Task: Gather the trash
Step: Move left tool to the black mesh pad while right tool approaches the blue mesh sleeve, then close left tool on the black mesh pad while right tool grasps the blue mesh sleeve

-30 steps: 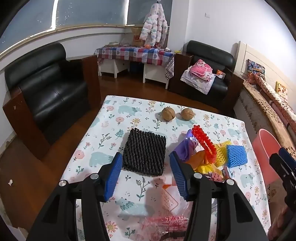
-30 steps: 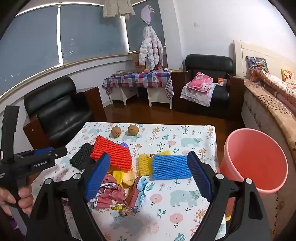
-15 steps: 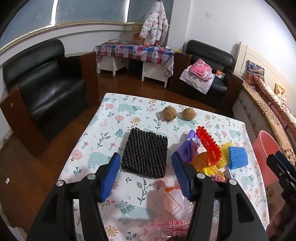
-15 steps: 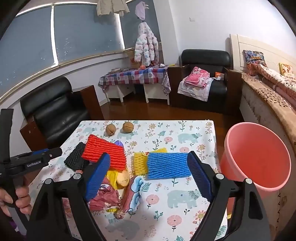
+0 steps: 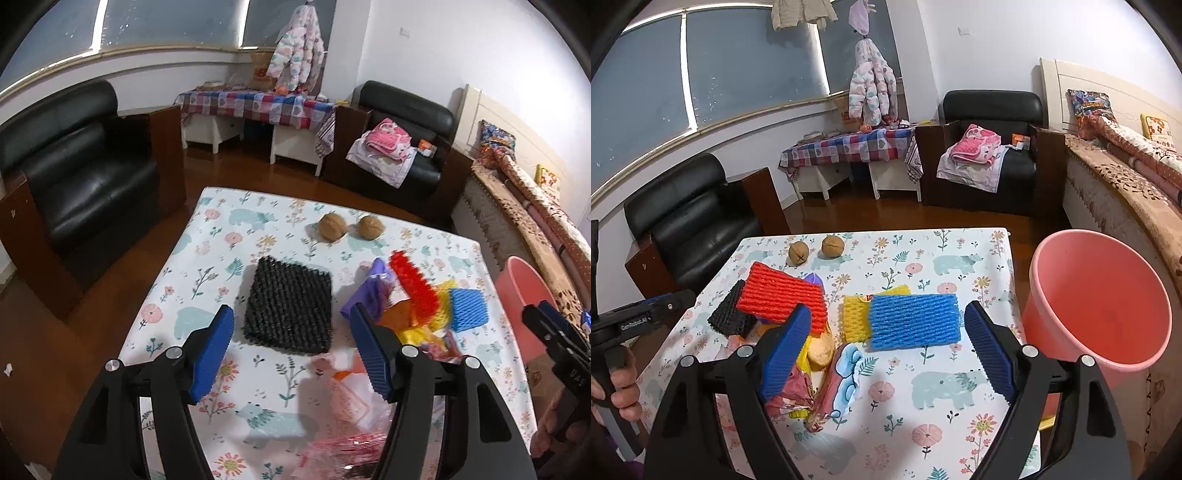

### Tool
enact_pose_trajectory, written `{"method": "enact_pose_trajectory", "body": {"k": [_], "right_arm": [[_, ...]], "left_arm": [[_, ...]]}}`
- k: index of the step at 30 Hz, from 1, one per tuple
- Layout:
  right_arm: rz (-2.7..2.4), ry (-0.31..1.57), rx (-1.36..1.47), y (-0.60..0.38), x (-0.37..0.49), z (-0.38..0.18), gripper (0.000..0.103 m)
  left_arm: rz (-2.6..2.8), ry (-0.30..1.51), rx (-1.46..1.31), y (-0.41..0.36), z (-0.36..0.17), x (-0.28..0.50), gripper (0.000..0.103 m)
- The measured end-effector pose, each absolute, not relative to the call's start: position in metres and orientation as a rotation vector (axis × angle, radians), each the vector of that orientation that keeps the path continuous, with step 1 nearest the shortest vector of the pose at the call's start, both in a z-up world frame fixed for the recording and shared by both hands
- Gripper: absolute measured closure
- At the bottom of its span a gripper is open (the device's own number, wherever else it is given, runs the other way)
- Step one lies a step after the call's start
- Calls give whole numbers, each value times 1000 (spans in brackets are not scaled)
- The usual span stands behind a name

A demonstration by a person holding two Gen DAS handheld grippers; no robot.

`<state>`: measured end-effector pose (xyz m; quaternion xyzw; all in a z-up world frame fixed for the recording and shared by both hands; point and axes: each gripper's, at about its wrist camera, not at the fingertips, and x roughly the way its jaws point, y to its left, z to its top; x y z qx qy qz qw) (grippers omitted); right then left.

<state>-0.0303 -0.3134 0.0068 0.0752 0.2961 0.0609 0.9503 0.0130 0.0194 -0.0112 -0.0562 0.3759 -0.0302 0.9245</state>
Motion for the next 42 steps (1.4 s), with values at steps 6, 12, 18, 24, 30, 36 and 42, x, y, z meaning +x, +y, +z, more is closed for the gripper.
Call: {"method": "enact_pose_trajectory", "body": {"k": [6,12,18,24,30,36,42], "right_arm": [[113,622,163,-316,-28,-1,17],[100,644,184,-320,-26,-9,17],[91,670,200,-328,-17,-9,17],[80,690,222,-334,-11,-16,17],[61,716,238,-344,0,-24,17],[79,755,206,-345,18,-32,21],[100,828,181,-343,42,-48,28]], "left_arm": [[-23,836,-135,29,-30,35,39],[6,886,-101,31,-54,58,40],[-21,941,-127,35,-73,67,80],[-38,900,-128,34,-62,60,93],[-51,856,-154,40,-42,43,93],[-62,823,-166,40,-27,38,93],[-62,800,-160,42,-17,32,93]]}}
